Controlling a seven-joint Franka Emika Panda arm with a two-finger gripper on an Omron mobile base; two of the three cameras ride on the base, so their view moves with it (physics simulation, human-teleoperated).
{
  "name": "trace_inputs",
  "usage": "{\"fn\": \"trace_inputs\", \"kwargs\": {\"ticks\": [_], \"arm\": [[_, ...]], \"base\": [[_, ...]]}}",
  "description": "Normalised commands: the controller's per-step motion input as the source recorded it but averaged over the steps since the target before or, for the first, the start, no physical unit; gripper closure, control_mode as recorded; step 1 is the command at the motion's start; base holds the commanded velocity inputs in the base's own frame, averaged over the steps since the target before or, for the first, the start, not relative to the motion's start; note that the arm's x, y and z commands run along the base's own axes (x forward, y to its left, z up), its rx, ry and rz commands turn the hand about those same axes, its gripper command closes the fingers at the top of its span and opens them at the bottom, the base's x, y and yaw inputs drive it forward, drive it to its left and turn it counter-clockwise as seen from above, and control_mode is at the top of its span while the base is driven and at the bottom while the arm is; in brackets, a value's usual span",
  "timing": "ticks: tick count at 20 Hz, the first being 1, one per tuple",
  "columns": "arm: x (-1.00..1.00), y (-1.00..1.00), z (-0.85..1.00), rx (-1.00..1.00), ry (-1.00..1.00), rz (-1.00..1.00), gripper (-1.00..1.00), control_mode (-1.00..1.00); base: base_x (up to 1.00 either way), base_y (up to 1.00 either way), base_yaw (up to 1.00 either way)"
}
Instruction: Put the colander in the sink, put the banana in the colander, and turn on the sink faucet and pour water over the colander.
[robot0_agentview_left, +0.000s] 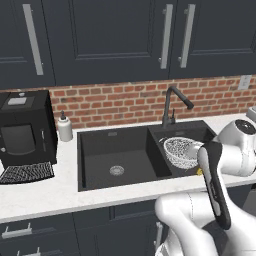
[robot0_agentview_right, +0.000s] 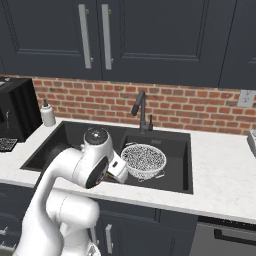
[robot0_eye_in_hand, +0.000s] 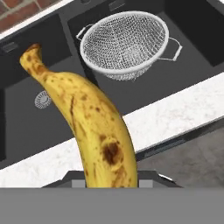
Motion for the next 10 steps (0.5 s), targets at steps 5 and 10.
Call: {"fn": "trace_inputs", "kwargs": {"ticks": [5,10], "arm": [[0.28,-0.64,0.00,0.03,-0.07,0.22,1.00,-1.00],[0.41,-0.48,0.00,0.00,0.00,0.09,1.00,-1.00]], "base": [[0.00,0.00,0.00],[0.00,0.00,0.00]]}}
